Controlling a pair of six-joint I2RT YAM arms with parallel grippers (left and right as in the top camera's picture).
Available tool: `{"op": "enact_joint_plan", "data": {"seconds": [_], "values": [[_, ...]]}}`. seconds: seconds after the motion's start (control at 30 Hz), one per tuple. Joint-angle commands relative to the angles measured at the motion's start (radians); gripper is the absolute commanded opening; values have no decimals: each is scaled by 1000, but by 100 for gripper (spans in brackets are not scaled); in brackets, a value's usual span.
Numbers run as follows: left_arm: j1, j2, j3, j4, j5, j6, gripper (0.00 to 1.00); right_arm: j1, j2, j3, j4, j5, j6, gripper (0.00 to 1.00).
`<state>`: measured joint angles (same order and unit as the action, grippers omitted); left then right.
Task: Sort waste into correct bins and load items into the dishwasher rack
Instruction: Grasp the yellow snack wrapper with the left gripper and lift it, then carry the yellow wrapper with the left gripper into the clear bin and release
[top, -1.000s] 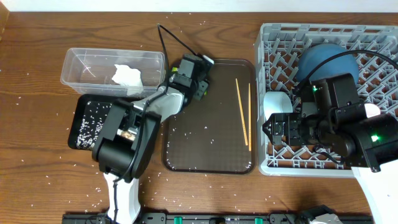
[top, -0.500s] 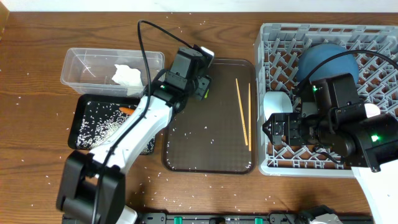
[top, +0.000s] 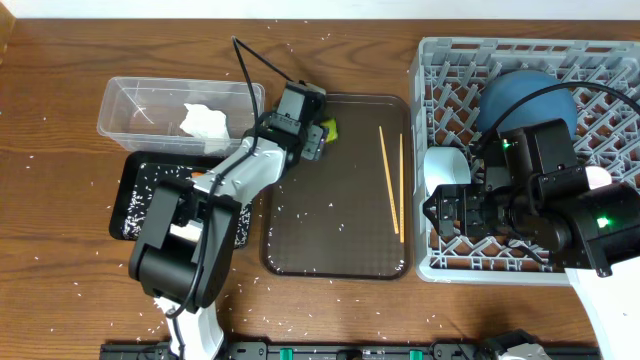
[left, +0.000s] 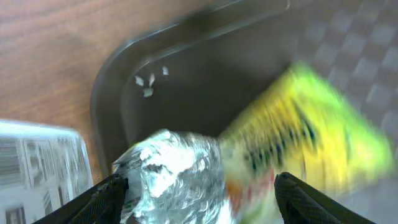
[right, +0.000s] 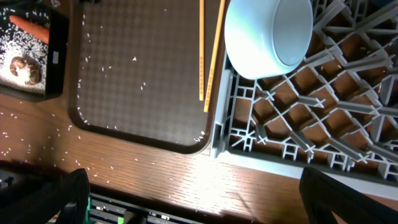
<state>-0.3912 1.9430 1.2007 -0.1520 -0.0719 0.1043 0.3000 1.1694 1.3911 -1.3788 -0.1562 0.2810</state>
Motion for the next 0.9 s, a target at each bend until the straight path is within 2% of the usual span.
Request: {"op": "enact_joint_plan", "data": {"seconds": [0.0,0.23,0.5,0.87], "values": [[-13,4,-4,-36,79,-2,73,-5,-10,2,6,10,2,99],[-31,5,-8,-104,92,-9,62,-5,-10,2,5,10,3,99],[-31,33,-8,-67,91,32,62,-5,-10,2,-9,10,3,99],[-32,149,-8,6,117,24,61,-5,-10,2,-21,10,3,99]]}}
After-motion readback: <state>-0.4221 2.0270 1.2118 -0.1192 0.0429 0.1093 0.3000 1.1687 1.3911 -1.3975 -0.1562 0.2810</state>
